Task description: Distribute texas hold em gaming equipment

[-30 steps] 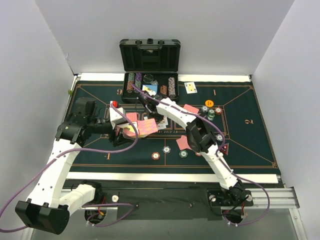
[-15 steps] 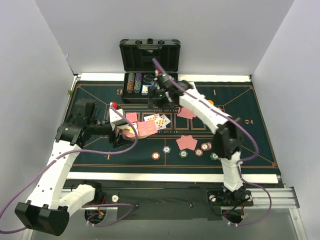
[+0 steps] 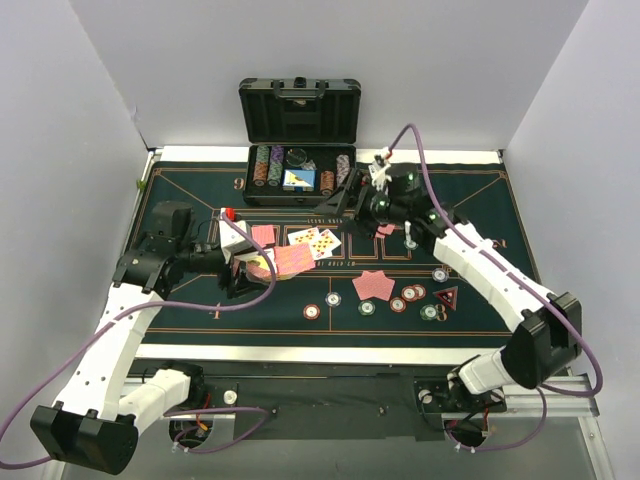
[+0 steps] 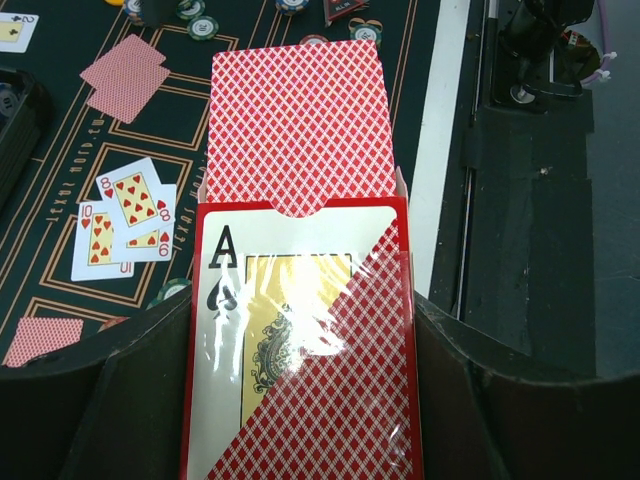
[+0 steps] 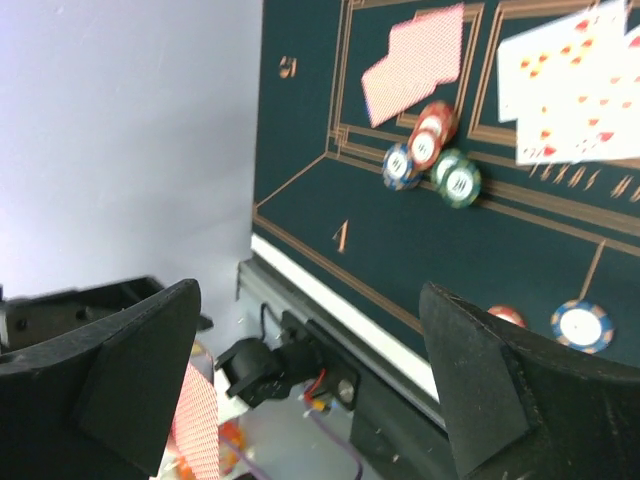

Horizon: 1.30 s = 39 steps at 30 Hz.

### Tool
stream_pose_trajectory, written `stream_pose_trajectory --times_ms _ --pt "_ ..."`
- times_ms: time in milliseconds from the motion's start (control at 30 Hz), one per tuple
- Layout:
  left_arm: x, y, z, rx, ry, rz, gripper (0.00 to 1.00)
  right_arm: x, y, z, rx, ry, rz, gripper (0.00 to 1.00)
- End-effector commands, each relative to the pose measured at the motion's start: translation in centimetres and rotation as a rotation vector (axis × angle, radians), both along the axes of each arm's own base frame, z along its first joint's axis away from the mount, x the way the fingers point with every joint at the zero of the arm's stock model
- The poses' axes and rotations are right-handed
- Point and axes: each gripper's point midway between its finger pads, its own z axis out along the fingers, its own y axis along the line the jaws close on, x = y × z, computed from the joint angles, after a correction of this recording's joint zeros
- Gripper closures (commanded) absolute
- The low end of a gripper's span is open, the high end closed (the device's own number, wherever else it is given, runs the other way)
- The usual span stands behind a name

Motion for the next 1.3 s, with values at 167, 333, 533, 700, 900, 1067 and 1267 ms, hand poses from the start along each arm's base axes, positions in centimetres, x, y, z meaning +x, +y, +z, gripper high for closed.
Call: stream_pose_trajectory --times_ms 167,333,533,700,900,1067,1267 --pt "0.3 -0.6 1.9 -0.065 -0.065 -0.017 0.98 -6.8 3.2 5.2 0.297 -0.028 0.172 0.13" --pt "0.5 -0.7 2.0 -0.070 -0.061 -0.013 0.98 -8.3 4.9 5.1 0.292 -0.018 0.226 0.13" --pt "0.7 -0.7 2.3 -0.071 -0.071 -0.006 0.98 -10.2 6.6 3.6 0.277 0.028 0.283 0.25" --pt "0.9 -0.7 2.3 -0.072 -0.073 -0.005 0.98 -10.8 6.5 2.7 0.265 0.045 0.290 0.41" --pt "1.0 -0.7 2.5 -0.075 -0.080 -0.005 0.98 -11.3 6.4 1.7 0.244 0.070 0.299 0.53" --pt "1.1 -0.8 2.8 -0.080 -0.086 -0.006 0.98 -11.4 6.4 0.4 0.215 0.097 0.304 0.62" --pt "1.0 -0.8 3.0 -0.084 -0.091 -0.004 0.98 -11.0 5.7 -0.1 0.191 0.101 0.288 0.67"
